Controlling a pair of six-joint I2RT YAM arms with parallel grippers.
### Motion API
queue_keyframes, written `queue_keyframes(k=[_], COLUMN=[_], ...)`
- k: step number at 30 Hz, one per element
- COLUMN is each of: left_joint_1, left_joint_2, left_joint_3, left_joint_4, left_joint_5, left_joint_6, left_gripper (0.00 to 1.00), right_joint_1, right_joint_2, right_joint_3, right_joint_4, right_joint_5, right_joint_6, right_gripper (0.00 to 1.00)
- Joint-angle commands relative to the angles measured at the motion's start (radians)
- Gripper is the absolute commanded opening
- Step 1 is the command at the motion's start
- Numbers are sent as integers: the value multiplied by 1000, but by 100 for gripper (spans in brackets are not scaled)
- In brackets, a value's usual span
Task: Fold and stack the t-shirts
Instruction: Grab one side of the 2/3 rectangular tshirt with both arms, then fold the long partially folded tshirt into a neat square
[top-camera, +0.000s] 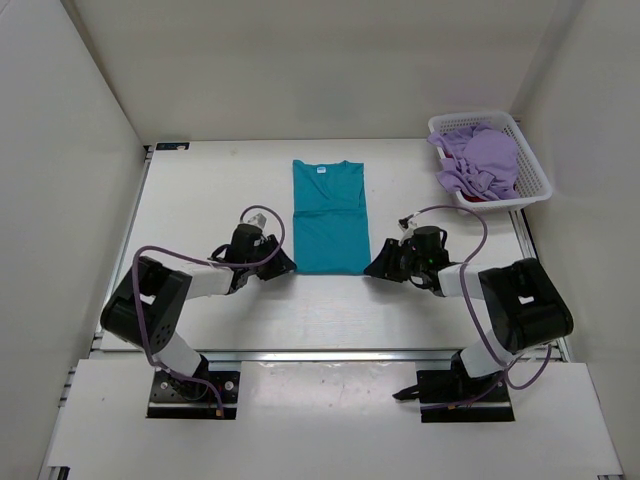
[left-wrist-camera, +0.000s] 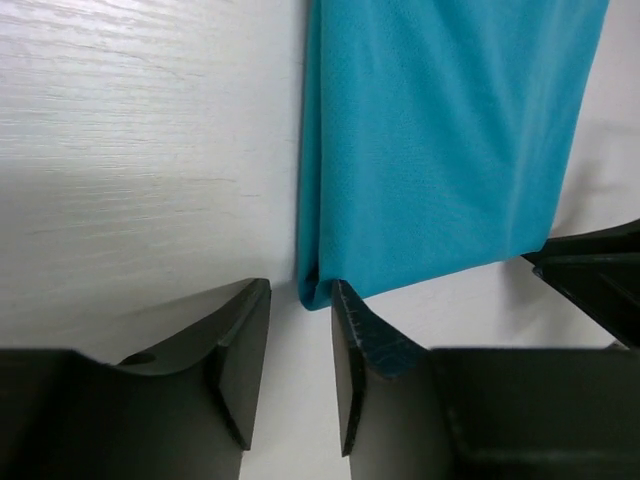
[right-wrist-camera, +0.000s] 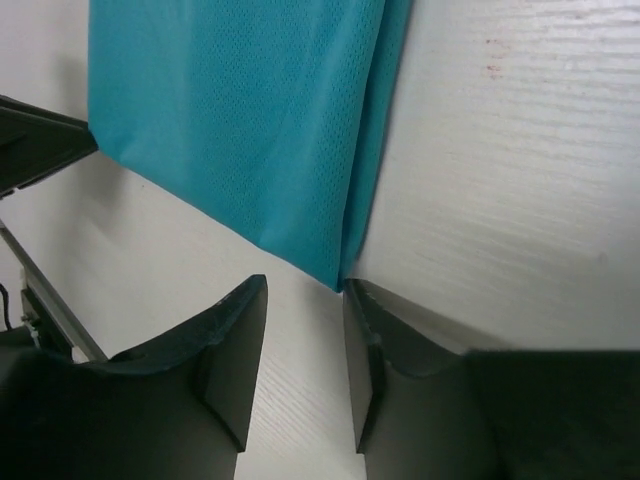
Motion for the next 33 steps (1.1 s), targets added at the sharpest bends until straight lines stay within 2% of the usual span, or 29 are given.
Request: queue_keyframes(k=[1, 4, 9, 11, 14, 20, 24, 26, 29, 31, 33], left_joint_1=[-23, -33, -30, -33, -39, -28, -7, -13, -51, -41, -36], left_joint_2=[41, 53, 48, 45, 33, -28, -162, -279, -446, -543, -655], left_joint_3=[1, 17, 7, 3, -5, -54, -126, -182, -219, -204, -175], left_joint_4=[-25, -28, -2, 4, 6, -18, -120, -184, -359, -530, -610], left_joint_5=[-8, -17, -8, 12, 15, 56, 70, 76, 69, 75, 86], left_joint_6=[-7, -10, -20, -27, -28, -25, 25, 49, 93, 125, 127], left_gripper=[41, 32, 18, 9, 0, 0, 0, 0, 0, 0, 0], right_joint_1=[-18, -13, 8, 28, 36, 63, 143, 184, 345, 468, 551], right_joint_2=[57, 79, 80, 68, 47, -54, -202, -310, -480, -594, -705], right_joint_3=[6, 11, 21, 12, -6, -72, -160, -230, -311, -338, -350], right_joint_4=[62, 73, 87, 74, 84, 29, -62, -94, -189, -261, -316], right_joint_5=[7, 15, 36, 61, 67, 94, 150, 171, 268, 314, 372], right_joint_6=[33, 30, 39, 36, 41, 27, 6, 39, 128, 203, 286], right_gripper=[30, 24, 5, 1, 0, 0, 1, 1, 0, 0, 0])
